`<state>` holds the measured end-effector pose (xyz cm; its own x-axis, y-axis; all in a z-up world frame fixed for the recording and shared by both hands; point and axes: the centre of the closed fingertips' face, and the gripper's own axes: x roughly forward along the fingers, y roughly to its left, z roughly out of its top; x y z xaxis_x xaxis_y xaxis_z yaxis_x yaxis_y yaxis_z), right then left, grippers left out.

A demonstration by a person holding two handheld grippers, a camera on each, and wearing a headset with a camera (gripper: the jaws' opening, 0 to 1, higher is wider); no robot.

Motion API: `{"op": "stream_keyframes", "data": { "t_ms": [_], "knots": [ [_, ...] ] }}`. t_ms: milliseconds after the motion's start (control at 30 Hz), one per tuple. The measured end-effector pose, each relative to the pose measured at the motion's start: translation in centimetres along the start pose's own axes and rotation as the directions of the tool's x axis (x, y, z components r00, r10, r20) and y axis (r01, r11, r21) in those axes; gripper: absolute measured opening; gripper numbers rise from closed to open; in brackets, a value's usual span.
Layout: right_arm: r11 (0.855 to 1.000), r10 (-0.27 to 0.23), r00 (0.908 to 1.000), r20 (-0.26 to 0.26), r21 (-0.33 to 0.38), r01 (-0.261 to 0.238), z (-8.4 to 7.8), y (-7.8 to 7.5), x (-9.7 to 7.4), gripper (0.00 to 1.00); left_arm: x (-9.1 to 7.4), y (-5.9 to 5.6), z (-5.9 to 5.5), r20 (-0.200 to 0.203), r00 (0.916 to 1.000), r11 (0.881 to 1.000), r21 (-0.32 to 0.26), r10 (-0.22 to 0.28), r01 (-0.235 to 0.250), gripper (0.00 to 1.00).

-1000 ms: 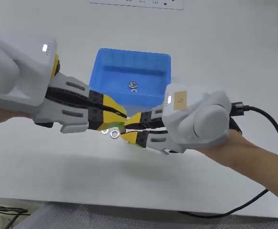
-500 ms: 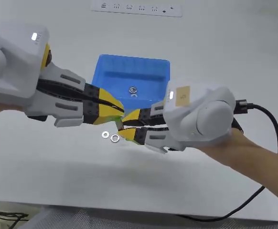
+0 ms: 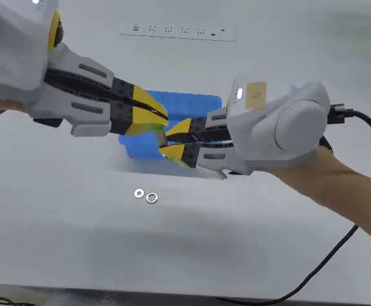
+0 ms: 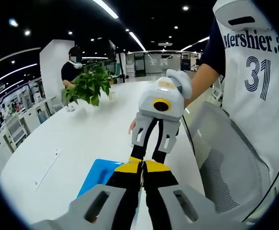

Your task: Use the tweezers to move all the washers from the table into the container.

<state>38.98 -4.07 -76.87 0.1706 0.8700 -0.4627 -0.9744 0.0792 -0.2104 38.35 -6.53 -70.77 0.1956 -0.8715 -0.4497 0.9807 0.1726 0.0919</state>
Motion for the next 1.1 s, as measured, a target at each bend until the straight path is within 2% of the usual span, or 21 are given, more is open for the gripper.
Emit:
{"op": "stream_keyframes", "data": {
  "t_ms": [167, 400, 467, 700, 833, 1100],
  "knots": [
    [1.0, -0.021, 0.9998, 0.0, -0.014, 0.021, 0.2, -1.8, 0.0, 0.1, 0.3, 1.5, 0.5, 0.003, 1.0, 1.0, 0.021, 0.004, -0.004, 0.05],
    [0.999, -0.035, 0.9993, -0.012, -0.014, 0.035, -0.6, -3.8, 0.5, 0.1, 1.2, 3.6, 0.0, 0.008, 0.9999, 1.0, 0.008, 0.012, -0.012, 0.06],
    [0.999, -0.041, 0.999, -0.02, -0.013, 0.041, -1.3, -4.8, 0.9, 0.1, 1.5, 4.1, -0.4, 0.008, 0.9999, 1.0, 0.001, 0.014, -0.014, 0.06],
    [0.999, -0.036, 0.9987, -0.035, 0.003, 0.036, -2.5, -5.6, 1.8, 0.1, 2.4, 5.5, -1.5, 0.01, 0.9999, 0.999, -0.041, 0.012, -0.011, 0.06],
    [1.0, -0.028, 0.9982, -0.053, 0.009, 0.028, -3.4, -5.9, 2.6, 0.1, 3.0, 6.2, -2.7, 0.006, 0.9999, 0.998, -0.069, 0.014, -0.013, 0.06],
    [0.999, 0.005, 0.9961, -0.089, 0.034, -0.002, -5.9, -6.1, 4.4, 0.1, 4.0, 6.6, -4.8, -0.014, 0.9998, 0.993, -0.118, 0.017, -0.019, 0.06]
  ]
}}
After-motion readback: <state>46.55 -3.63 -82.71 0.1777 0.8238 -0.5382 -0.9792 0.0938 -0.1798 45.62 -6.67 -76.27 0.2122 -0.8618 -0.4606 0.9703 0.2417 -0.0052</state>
